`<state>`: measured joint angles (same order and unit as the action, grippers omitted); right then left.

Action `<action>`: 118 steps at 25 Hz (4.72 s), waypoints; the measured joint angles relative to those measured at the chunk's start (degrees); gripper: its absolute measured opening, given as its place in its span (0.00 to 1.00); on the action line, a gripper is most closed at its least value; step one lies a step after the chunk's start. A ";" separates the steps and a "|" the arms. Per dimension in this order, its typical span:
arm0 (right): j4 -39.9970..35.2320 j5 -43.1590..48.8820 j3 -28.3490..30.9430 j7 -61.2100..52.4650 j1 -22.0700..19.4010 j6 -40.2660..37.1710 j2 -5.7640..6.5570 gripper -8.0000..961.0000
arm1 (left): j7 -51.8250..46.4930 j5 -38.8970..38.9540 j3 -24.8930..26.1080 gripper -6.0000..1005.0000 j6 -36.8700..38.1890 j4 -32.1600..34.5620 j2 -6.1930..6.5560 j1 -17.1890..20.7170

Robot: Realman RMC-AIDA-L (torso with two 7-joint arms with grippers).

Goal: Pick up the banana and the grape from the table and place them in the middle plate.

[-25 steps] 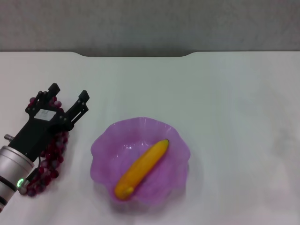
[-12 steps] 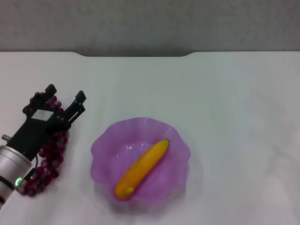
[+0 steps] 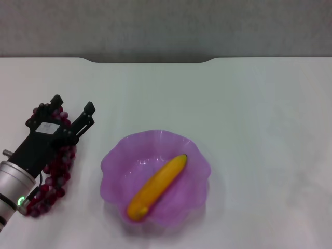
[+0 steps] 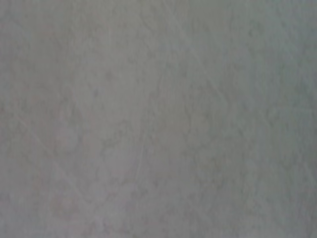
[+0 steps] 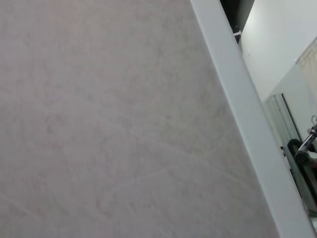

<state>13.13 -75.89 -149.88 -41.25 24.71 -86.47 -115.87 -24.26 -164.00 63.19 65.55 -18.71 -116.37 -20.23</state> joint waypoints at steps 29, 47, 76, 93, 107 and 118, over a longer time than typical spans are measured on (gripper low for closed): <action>-34.93 -0.28 7.02 52.70 -13.49 -2.01 0.38 0.01 | 8.55 -0.06 6.14 0.84 -41.50 -26.55 -0.10 5.27; -36.30 0.22 5.66 52.89 -12.98 -1.89 0.57 0.01 | 17.31 0.11 11.16 0.82 -64.84 -36.19 -0.45 5.79; -37.51 1.59 5.65 52.94 -12.88 -2.13 0.56 0.01 | 18.55 0.28 12.74 0.79 -66.18 -21.50 -0.53 -0.43; -37.74 2.33 5.74 52.94 -12.84 -2.12 0.56 0.01 | 18.32 0.69 12.73 0.78 -66.72 -20.61 -0.38 -0.95; -37.73 2.33 6.02 52.70 -12.92 -2.12 0.56 0.01 | 18.06 0.80 13.14 0.54 -67.14 -22.78 -0.26 -0.29; -37.73 2.33 6.02 52.53 -12.90 -2.12 0.56 0.01 | 18.18 1.75 13.53 0.42 -67.13 -24.29 0.00 -0.18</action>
<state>-24.61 -73.56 -143.86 11.29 11.80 -88.59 -115.31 -6.08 -162.24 76.73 -1.58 -43.00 -116.37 -20.41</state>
